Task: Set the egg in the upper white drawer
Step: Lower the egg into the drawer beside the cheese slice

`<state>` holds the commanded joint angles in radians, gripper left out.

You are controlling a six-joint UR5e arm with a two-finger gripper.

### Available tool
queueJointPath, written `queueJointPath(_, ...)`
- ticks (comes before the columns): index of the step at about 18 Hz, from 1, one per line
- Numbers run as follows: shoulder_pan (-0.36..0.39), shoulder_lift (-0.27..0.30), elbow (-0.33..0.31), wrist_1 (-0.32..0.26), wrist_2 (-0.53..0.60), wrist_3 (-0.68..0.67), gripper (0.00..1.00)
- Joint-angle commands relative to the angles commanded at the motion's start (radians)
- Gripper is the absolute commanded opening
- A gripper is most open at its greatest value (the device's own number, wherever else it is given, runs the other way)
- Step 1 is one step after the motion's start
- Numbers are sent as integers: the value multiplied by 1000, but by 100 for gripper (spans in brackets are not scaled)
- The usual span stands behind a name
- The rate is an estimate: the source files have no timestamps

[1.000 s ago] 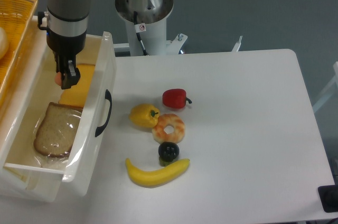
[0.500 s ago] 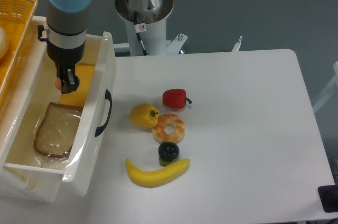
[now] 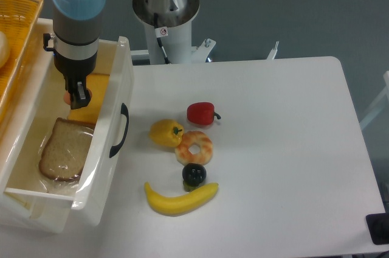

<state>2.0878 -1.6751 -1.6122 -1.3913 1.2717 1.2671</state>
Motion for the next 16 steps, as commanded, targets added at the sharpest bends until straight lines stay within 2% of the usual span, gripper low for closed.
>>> queueJointPath(5,0,-9,-3,0,0,0,32)
queueJointPath(7,-3,-14,-5,2,0,0,35)
queueJointPath(16,-3,-15,-5,2,3,0,38)
